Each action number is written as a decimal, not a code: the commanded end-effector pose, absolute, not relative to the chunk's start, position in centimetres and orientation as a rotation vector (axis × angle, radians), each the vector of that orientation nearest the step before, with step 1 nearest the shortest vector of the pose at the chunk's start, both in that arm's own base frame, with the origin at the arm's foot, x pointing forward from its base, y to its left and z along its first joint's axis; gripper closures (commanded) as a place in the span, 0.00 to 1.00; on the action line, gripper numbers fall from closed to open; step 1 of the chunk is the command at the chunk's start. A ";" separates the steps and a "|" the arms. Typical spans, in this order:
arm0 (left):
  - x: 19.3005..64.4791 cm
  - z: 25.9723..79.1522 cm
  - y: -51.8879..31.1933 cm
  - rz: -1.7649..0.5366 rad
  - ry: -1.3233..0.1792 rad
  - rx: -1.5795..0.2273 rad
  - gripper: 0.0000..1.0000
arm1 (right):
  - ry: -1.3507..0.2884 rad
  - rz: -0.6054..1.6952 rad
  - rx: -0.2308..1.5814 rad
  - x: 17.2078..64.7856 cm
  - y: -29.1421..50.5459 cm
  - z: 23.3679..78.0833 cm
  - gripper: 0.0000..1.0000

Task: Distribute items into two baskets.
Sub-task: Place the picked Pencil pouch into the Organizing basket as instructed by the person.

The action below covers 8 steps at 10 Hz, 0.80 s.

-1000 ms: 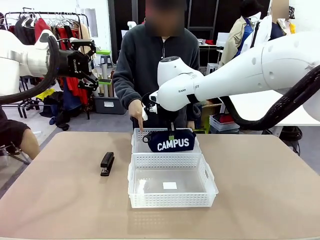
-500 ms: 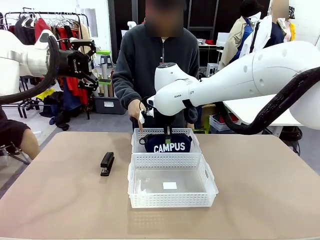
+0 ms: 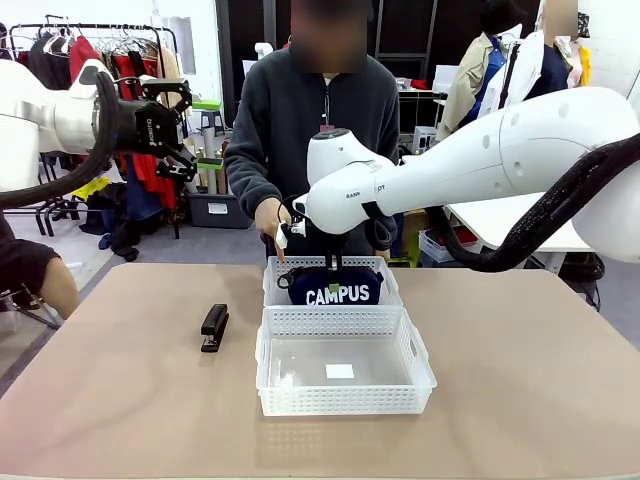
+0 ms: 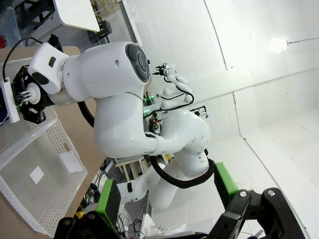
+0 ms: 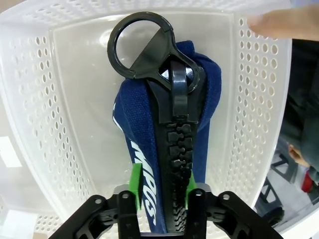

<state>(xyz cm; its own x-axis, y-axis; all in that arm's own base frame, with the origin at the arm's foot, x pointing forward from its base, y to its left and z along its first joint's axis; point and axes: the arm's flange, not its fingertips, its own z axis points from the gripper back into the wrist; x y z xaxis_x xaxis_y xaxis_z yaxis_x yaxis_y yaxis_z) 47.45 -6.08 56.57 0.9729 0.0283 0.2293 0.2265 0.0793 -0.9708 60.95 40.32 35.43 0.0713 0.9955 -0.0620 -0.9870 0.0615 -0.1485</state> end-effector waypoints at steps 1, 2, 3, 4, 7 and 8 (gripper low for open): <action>47.4 56.8 -6.0 -0.148 -0.215 -1.487 0.00 | -0.057 1.468 -0.166 61.2 40.5 35.9 0.07; 47.4 56.8 -6.0 -0.148 -0.215 -1.487 0.00 | -0.065 1.460 -0.158 61.3 40.4 36.2 0.00; 47.4 56.8 -6.0 -0.148 -0.215 -1.487 0.00 | -0.069 1.457 -0.145 61.4 40.1 36.6 0.00; 47.4 56.8 -6.0 -0.148 -0.215 -1.487 0.00 | -0.075 1.451 -0.132 61.5 39.9 36.9 0.00; 47.4 56.8 -6.0 -0.148 -0.215 -1.487 0.00 | -0.098 1.435 -0.084 62.0 39.0 38.1 0.00; 47.4 56.8 -6.0 -0.148 -0.215 -1.487 0.00 | -0.106 1.431 -0.046 62.2 38.5 38.6 0.00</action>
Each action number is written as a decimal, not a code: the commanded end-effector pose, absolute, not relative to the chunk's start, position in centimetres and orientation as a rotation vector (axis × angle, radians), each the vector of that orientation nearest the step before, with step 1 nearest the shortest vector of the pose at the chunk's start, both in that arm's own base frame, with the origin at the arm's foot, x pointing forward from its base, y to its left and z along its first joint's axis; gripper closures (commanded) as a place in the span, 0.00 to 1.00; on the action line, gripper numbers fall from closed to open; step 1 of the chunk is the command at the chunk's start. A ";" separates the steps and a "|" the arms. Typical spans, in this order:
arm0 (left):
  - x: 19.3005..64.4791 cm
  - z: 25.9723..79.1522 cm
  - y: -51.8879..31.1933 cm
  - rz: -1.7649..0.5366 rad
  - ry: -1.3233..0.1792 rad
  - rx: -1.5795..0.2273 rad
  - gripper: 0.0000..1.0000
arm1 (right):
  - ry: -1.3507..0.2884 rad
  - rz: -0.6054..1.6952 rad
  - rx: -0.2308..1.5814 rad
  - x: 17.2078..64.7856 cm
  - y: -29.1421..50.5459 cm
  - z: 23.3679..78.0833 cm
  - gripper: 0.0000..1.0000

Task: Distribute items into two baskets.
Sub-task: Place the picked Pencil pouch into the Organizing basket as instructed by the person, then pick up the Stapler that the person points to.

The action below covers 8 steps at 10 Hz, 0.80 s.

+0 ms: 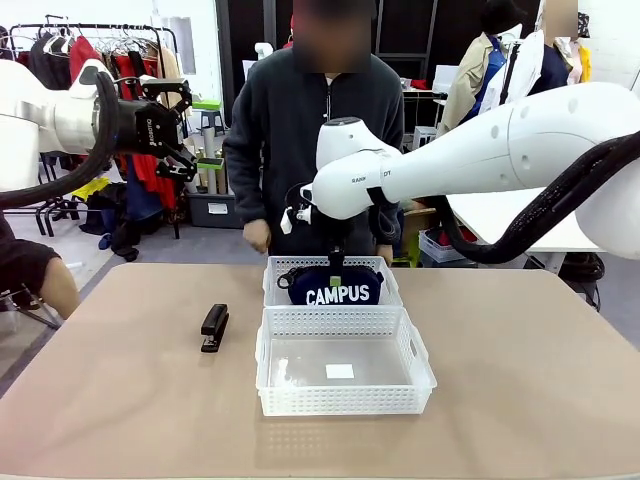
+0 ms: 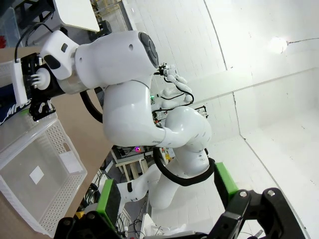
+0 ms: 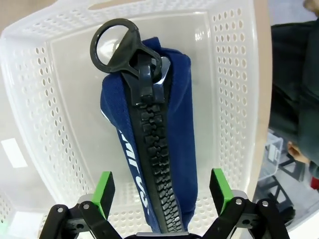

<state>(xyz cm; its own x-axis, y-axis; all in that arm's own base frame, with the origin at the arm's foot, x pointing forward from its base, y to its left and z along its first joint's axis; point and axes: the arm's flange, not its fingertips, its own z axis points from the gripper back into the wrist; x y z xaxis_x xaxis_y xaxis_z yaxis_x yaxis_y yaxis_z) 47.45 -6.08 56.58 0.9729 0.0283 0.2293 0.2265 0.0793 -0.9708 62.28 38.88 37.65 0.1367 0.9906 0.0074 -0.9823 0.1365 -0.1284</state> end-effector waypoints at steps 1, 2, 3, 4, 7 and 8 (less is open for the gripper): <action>47.4 56.8 -6.0 -0.148 -0.215 -1.487 0.00 | -0.120 1.421 -0.015 62.2 38.2 39.0 0.00; 47.4 56.8 -6.0 -0.148 -0.215 -1.487 0.00 | -0.134 1.414 0.002 62.4 37.8 39.5 0.00; 47.4 56.8 -6.0 -0.148 -0.215 -1.487 0.00 | -0.148 1.406 0.033 62.2 37.7 39.9 0.00; 47.4 56.8 -6.0 -0.148 -0.215 -1.487 0.00 | -0.177 1.426 0.047 61.7 37.6 40.5 0.00; 47.4 56.8 -6.0 -0.148 -0.215 -1.487 0.00 | -0.126 1.395 -0.018 62.7 37.9 39.2 0.00; 47.4 56.8 -6.0 -0.148 -0.215 -1.487 0.00 | -0.126 1.395 -0.018 62.7 37.9 39.2 0.00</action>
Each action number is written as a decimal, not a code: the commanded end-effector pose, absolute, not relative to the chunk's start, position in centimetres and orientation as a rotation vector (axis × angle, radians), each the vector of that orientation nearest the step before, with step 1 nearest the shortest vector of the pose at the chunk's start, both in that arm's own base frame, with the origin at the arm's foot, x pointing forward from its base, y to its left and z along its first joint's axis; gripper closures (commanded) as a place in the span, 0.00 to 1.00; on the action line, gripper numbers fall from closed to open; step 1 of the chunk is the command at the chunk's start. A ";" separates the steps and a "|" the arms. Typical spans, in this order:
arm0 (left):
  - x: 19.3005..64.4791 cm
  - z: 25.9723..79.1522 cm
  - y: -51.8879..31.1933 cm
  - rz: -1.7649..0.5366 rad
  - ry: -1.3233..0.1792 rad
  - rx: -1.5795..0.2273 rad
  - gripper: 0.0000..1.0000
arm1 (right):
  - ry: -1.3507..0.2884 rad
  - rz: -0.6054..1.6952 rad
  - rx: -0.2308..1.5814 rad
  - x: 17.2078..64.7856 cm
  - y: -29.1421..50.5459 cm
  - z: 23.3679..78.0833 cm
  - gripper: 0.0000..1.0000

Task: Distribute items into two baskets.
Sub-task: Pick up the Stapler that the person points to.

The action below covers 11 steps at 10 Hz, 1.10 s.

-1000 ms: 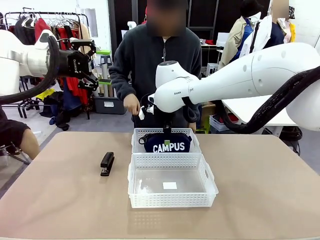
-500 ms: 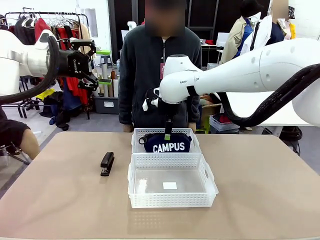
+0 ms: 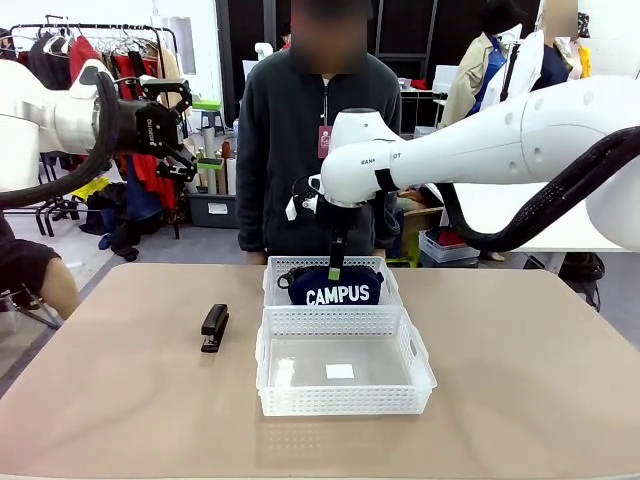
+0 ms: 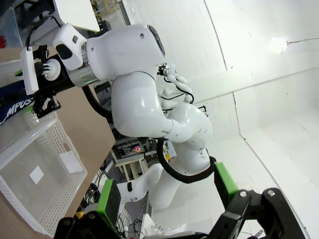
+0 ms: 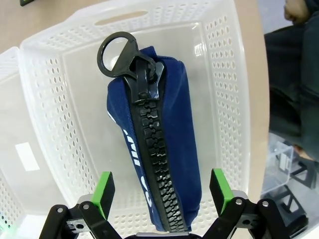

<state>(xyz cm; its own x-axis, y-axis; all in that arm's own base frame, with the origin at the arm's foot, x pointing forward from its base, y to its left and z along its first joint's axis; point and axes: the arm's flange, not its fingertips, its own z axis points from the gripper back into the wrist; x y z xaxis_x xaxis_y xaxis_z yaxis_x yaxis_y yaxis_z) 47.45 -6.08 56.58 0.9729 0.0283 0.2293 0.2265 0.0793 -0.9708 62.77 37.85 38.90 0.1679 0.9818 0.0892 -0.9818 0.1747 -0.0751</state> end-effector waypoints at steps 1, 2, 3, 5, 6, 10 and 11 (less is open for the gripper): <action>47.4 56.8 -6.0 -0.148 -0.215 -1.487 0.00 | -0.126 1.395 -0.018 62.7 37.9 39.2 0.00; 47.4 56.8 -6.0 -0.148 -0.215 -1.487 0.00 | -0.127 1.396 0.000 62.8 37.8 38.9 0.00; 47.4 56.8 -6.0 -0.148 -0.215 -1.487 0.00 | -0.119 1.346 0.053 62.9 37.2 39.5 0.00; 47.4 56.8 -6.0 -0.148 -0.215 -1.487 0.00 | -0.137 1.250 0.165 62.5 35.2 42.5 0.00; 47.4 56.8 -6.0 -0.148 -0.215 -1.487 0.00 | -0.157 1.180 0.187 61.4 35.6 43.8 0.00; 47.4 56.8 -6.0 -0.148 -0.215 -1.487 0.00 | -0.099 0.971 0.391 60.8 30.4 49.8 0.00; 47.4 56.8 -6.0 -0.148 -0.215 -1.487 0.00 | -0.109 0.907 0.470 59.9 29.6 50.3 0.00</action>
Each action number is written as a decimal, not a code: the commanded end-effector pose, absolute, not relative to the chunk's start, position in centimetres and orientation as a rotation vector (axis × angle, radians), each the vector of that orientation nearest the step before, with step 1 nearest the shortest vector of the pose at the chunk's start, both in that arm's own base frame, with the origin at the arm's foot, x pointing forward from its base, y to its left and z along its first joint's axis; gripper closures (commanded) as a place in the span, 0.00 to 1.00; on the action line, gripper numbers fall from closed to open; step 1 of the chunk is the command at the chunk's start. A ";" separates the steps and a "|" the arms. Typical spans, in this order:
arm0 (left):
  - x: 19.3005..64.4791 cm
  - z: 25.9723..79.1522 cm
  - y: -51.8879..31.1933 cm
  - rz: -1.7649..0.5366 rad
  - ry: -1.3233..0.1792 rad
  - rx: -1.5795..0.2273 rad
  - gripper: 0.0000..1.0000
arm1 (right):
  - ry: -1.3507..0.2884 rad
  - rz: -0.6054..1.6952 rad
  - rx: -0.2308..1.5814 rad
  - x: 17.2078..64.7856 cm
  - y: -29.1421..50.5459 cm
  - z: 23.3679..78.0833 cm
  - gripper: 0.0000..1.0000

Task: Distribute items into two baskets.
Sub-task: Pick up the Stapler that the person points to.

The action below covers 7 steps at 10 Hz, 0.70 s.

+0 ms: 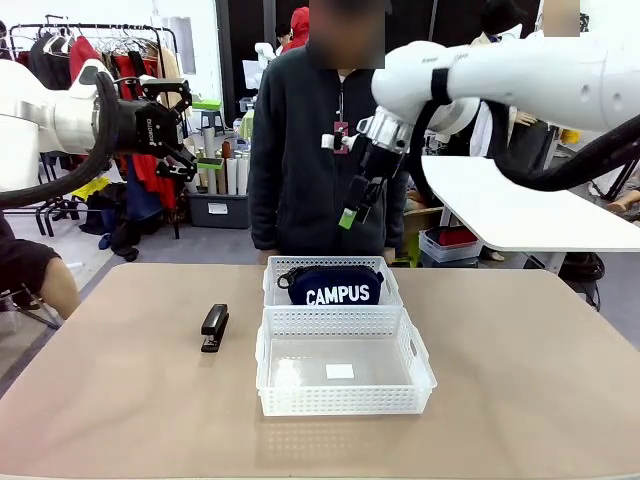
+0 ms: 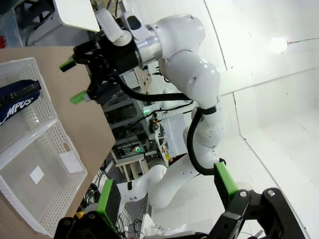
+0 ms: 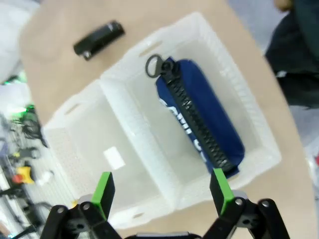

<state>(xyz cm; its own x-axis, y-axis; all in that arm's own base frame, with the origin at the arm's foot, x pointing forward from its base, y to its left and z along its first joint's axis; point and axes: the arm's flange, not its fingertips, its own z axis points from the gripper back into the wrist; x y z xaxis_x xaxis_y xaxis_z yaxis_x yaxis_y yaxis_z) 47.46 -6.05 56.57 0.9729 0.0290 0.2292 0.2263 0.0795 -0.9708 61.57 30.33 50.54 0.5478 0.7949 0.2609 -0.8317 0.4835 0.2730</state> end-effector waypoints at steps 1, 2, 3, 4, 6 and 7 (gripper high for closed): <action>47.4 56.8 -6.0 -0.148 -0.215 -1.487 0.00 | -0.143 0.836 0.480 59.8 28.1 50.9 0.00; 47.4 56.8 -6.0 -0.148 -0.215 -1.487 0.00 | -0.159 0.772 0.521 59.1 27.1 51.3 0.00; 47.4 56.8 -6.0 -0.148 -0.215 -1.487 0.00 | -0.205 0.696 0.548 58.2 26.0 51.8 0.00; 47.4 56.8 -6.0 -0.148 -0.215 -1.487 0.00 | -0.215 0.665 0.577 57.8 24.9 52.4 0.00; 47.4 56.8 -6.0 -0.148 -0.215 -1.487 0.00 | -0.236 0.757 0.511 57.4 24.6 52.7 0.00; 47.4 56.8 -6.0 -0.148 -0.215 -1.487 0.00 | -0.186 0.690 0.575 59.8 25.0 53.3 0.00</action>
